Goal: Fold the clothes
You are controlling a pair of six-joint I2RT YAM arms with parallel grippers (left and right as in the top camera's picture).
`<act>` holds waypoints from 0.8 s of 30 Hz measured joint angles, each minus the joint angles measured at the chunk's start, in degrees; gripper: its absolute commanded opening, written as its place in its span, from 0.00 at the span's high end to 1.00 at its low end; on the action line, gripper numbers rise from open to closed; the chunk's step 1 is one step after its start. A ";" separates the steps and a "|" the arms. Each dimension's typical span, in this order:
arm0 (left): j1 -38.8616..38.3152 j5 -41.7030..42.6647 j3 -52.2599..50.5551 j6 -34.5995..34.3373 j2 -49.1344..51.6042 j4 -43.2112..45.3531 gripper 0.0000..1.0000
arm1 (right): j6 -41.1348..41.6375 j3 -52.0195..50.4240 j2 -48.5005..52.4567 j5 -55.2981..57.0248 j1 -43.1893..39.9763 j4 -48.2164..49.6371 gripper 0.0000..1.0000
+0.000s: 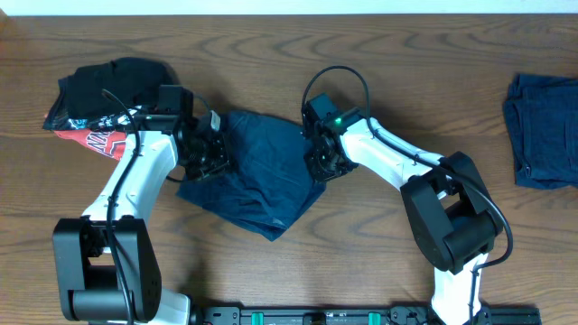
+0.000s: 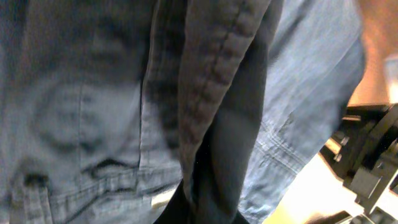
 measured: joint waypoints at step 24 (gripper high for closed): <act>-0.07 -3.85 -11.72 0.61 -0.04 -12.15 0.94 | 3.67 -0.61 -0.33 2.14 -0.83 1.70 0.92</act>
